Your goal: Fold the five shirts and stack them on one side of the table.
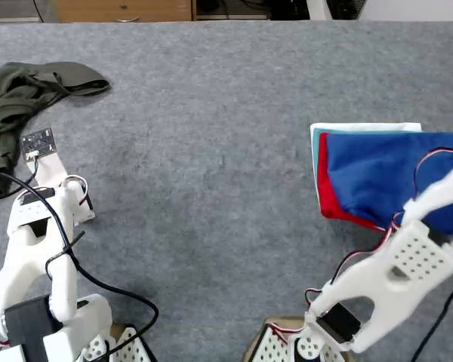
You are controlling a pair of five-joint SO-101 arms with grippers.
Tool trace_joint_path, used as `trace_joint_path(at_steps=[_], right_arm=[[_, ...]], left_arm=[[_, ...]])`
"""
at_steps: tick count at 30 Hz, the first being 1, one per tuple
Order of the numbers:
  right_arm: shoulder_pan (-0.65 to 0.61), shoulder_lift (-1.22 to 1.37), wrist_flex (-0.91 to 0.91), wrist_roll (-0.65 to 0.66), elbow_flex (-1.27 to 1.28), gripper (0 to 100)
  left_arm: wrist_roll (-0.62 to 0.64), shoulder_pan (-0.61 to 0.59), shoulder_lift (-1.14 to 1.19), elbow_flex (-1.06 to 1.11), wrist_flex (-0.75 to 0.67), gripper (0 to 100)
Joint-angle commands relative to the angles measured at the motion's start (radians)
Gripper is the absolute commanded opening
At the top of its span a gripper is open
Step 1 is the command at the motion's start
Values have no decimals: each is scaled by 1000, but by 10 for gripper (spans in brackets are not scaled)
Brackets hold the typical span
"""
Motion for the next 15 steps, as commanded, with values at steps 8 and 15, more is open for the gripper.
trace_joint_path(at_steps=[8, 15], right_arm=[[7, -280, -155, 3, 783, 5], [12, -248, -477, 3, 1044, 5]], left_arm=[[-35, -3, -8, -15, 9, 19], [-41, -3, -7, -15, 9, 19]])
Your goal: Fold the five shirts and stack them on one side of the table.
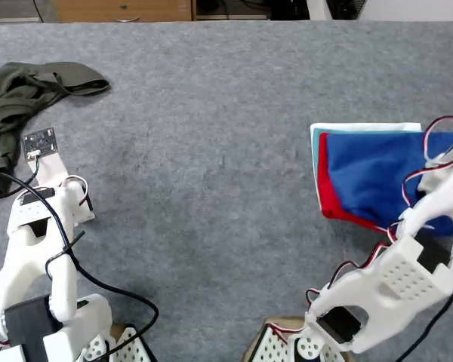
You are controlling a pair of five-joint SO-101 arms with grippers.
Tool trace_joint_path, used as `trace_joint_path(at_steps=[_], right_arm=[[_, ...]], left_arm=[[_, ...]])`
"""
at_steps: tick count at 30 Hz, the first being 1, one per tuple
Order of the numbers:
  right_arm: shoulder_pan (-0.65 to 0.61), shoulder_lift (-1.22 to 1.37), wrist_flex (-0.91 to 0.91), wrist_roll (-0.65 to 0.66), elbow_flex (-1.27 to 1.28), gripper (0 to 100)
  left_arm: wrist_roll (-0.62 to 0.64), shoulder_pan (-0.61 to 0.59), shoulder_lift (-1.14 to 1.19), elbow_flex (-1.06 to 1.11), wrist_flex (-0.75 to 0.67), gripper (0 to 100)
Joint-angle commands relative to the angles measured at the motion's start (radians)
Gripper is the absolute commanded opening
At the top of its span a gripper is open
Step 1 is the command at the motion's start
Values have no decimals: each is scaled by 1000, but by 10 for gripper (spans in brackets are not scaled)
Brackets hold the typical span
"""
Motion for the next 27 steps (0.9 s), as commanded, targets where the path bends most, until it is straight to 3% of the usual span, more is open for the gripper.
trace_joint_path(at_steps=[1, 8, 16, 22, 27], right_arm=[[-2, -27, -133, 5, 99, 5], [-31, -133, 55, 5, 2, 5], [-232, -332, 265, 5, -364, 5], [-364, -349, 367, 5, -524, 5], [-438, -357, 374, -20, -478, 5]], left_arm=[[-12, -3, -7, -15, 9, 20], [-14, -3, -7, -17, 9, 20], [-11, -18, -19, -35, 25, 19], [-37, -290, 1, -400, 305, 41], [-77, -446, 162, -755, 362, 163]])
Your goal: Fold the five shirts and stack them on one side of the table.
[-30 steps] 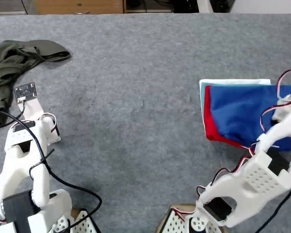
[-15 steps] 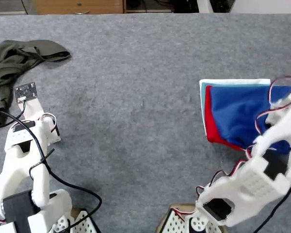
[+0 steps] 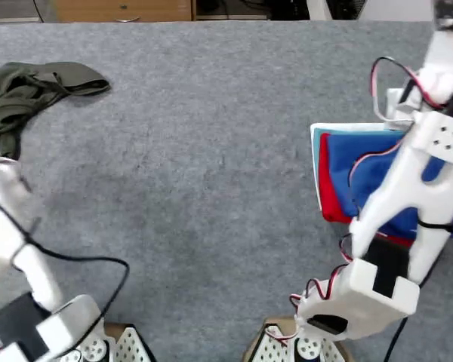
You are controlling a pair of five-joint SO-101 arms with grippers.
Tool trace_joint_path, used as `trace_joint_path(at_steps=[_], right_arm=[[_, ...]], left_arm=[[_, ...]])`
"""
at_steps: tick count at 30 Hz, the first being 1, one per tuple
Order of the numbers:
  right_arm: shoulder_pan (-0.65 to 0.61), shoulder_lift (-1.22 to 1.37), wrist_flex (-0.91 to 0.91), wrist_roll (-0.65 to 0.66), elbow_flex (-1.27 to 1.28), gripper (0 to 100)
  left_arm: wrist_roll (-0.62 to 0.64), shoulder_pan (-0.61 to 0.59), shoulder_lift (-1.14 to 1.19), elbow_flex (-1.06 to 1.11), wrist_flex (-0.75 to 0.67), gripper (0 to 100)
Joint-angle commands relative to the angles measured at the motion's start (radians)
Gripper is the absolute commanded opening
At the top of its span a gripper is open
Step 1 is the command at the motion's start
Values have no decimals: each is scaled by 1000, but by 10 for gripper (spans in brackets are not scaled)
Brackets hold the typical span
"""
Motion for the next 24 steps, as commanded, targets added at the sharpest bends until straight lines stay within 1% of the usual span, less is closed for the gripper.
trace_joint_path(at_steps=[1, 4, 9, 12, 13, 16, 17, 21, 22, 24], right_arm=[[-58, -45, 14, -40, -8, 5], [-119, -38, 6, -74, -2, 5], [-234, 2, 2, -78, -12, 5], [-268, 33, -11, -78, -13, 5], [-275, 41, -11, -78, -13, 5], [-278, 50, -9, -78, -13, 5], [-275, 50, -9, -78, -13, 5], [-272, 50, -9, -72, -13, 5], [-272, 50, -9, -72, -13, 5], [-272, 48, -6, -74, -12, 5]], left_arm=[[-14, -92, 134, -311, 20, 175], [-12, -95, 358, -531, 25, 188], [-15, -94, 791, -908, 28, 189], [-18, -94, 1023, -1085, 31, 185], [-18, -92, 1084, -1142, 51, 185], [-18, -72, 1213, -1324, 173, 179], [-18, -63, 1247, -1378, 218, 160], [-17, -41, 1340, -1600, 390, 7], [-15, -35, 1348, -1662, 445, 29], [-14, -17, 1351, -1789, 559, 14]])
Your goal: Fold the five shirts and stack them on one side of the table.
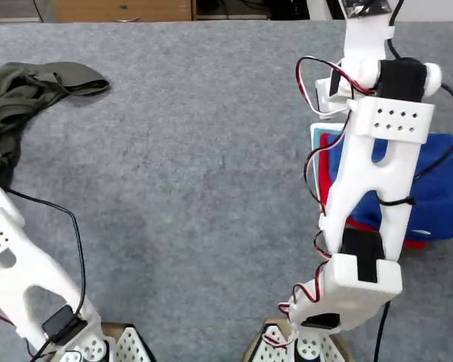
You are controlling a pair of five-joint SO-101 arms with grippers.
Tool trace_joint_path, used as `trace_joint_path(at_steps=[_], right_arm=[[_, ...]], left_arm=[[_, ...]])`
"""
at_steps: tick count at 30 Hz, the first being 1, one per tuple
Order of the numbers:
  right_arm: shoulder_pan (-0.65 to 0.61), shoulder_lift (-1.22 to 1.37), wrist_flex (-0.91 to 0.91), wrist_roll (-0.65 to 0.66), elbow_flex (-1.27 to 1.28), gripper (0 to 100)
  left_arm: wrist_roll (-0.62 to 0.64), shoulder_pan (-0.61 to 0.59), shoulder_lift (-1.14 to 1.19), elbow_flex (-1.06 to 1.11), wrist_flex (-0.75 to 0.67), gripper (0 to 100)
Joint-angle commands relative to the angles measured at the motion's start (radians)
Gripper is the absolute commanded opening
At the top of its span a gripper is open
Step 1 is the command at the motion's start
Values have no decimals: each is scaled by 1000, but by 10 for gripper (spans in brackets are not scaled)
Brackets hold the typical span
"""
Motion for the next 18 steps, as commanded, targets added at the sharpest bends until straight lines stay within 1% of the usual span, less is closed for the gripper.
trace_joint_path(at_steps=[1, 4, 5, 9, 14, 18], right_arm=[[-5, -4, -6, -11, -8, 5], [-5, -4, -2, -12, -5, 5], [-5, -4, -2, -12, -5, 5], [-5, -4, 6, -14, -5, 5], [-7, -4, 12, -14, -4, 5], [-10, -4, 12, -14, -4, 5]], left_arm=[[-3, 38, 5, -253, 215, 19], [0, 87, 10, -502, 374, 18], [2, 95, 5, -549, 371, 18], [2, 130, -133, -517, 370, 18], [2, 181, -378, -336, 371, 18], [3, 250, -676, -58, 371, 18]])
